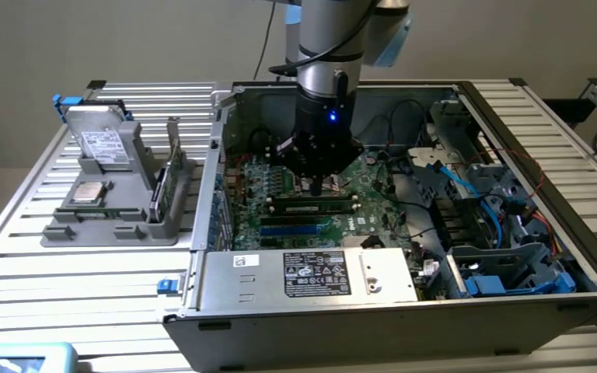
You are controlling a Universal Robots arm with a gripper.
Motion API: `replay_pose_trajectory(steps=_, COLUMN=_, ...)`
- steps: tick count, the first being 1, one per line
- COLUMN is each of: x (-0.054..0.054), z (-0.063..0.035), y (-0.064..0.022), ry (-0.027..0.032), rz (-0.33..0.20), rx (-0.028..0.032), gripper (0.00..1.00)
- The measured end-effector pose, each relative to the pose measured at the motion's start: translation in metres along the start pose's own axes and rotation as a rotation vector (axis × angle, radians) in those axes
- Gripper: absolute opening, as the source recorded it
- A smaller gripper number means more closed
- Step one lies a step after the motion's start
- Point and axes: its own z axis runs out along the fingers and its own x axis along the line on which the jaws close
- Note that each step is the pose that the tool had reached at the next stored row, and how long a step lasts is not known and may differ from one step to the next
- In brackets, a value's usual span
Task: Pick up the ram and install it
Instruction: 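Press down the ram until it locks into place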
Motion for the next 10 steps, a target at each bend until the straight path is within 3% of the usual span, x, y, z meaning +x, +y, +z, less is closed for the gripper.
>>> replay_pose_trajectory(steps=3, x=-0.0002, z=-0.0005, y=-0.0001, ry=-0.0036, rz=0.013, rx=0.0078, gripper=0.11)
replay_pose_trajectory(steps=10, x=-0.0003, z=-0.0005, y=-0.0001, ry=-0.0038, rz=0.014, rx=0.0080, gripper=0.11)
